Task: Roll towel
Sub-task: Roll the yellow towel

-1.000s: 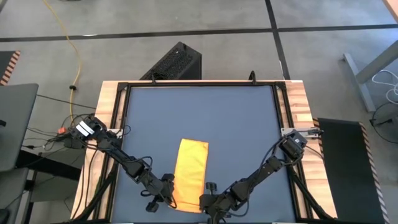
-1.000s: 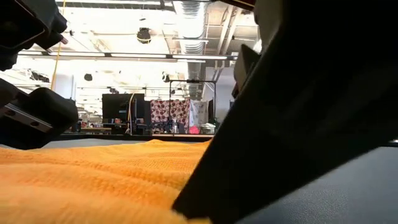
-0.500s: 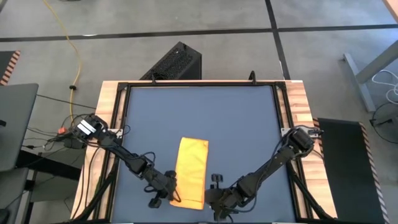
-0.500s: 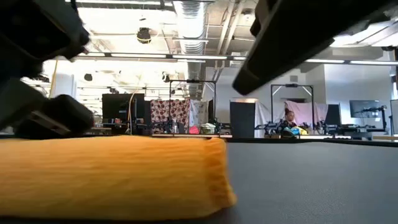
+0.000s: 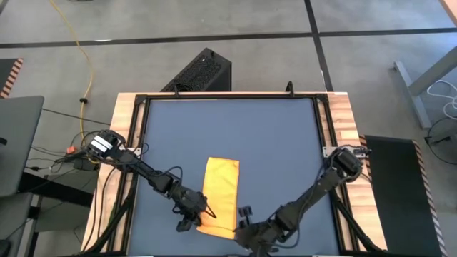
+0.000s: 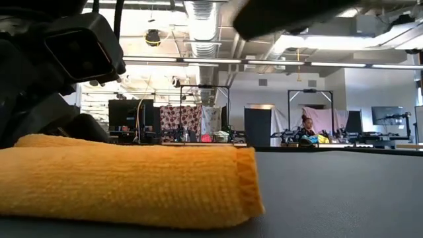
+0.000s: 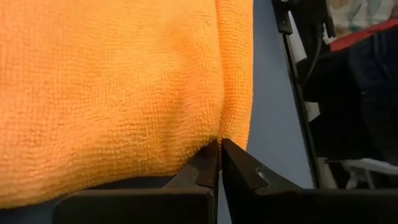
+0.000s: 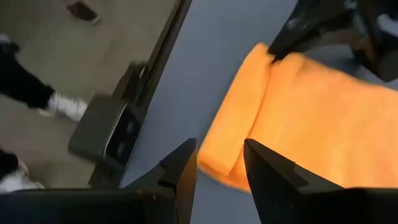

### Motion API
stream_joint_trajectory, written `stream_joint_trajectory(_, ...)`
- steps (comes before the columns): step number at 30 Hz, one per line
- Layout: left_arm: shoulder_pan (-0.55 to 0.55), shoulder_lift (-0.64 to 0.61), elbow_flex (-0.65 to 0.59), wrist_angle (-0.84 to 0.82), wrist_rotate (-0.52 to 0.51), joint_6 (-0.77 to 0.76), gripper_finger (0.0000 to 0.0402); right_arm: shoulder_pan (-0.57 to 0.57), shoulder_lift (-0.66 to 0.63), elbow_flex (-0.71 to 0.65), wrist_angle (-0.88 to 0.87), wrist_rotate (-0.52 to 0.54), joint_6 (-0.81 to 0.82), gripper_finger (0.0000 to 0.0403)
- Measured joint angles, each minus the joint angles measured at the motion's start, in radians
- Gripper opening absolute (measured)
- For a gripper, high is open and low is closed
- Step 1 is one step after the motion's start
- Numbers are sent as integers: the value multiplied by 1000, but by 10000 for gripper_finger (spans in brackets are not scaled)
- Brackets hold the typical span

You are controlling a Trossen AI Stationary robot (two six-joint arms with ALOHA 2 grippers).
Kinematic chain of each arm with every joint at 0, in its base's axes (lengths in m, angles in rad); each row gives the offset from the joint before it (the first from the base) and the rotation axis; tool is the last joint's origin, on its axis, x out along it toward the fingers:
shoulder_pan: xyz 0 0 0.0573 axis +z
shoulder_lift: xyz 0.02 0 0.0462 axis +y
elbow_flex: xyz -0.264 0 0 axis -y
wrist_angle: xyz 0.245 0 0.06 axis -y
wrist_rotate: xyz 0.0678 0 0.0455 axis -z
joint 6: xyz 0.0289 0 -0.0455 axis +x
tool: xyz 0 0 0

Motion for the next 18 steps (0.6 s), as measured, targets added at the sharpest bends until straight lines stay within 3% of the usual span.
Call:
stream_joint_trajectory(4,0,0,0,1,3,-28,0,11,0,-55,41,10,-27,159)
stream_joint_trajectory(11,0,0,1,0,8,-38,0,19,1,-147,266,24,-135,159)
stream_joint_trajectory(16,1,0,1,-1,14,-40,0,29,98,-142,332,-23,-136,159)
stream_joint_trajectory(18,2,0,1,-4,19,-42,0,36,143,-112,344,12,-140,159)
